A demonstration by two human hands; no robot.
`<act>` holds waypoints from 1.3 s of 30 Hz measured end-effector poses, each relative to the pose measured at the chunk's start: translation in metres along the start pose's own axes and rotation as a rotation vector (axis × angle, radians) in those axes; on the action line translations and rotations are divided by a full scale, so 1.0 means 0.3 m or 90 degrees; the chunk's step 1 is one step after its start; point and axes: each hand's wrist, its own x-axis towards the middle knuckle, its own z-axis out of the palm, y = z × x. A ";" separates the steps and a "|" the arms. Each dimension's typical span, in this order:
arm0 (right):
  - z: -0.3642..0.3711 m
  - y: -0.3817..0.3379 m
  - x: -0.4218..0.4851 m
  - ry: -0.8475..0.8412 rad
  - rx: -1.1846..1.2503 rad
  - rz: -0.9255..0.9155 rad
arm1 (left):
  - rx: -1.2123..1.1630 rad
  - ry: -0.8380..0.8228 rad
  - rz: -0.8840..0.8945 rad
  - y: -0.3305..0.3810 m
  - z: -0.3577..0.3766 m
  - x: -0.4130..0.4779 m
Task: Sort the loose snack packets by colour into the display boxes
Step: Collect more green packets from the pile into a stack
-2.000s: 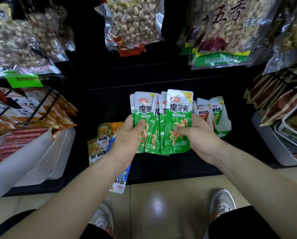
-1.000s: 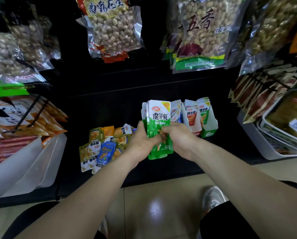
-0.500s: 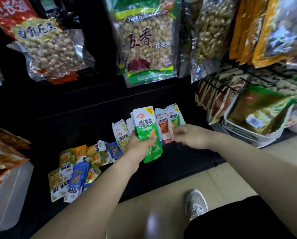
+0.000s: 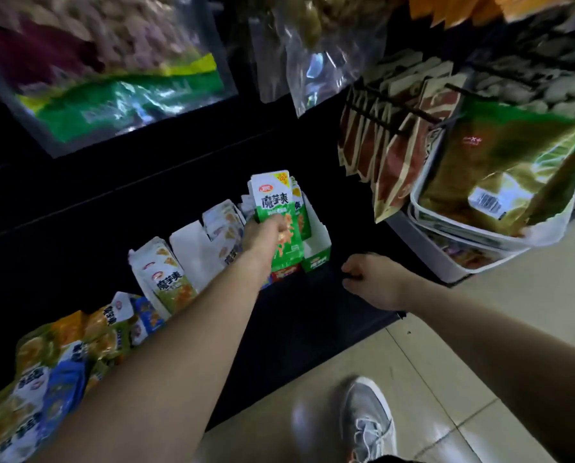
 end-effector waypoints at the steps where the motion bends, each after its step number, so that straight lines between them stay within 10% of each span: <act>1: 0.024 0.010 0.032 0.010 -0.005 -0.007 | 0.003 0.004 0.007 0.003 0.026 0.037; 19: 0.238 0.046 0.335 0.105 -0.048 -0.053 | 0.363 0.042 0.313 -0.104 0.192 0.308; 39: 0.169 -0.065 0.245 0.056 -0.074 -0.035 | 0.456 0.036 0.388 -0.131 -0.016 0.172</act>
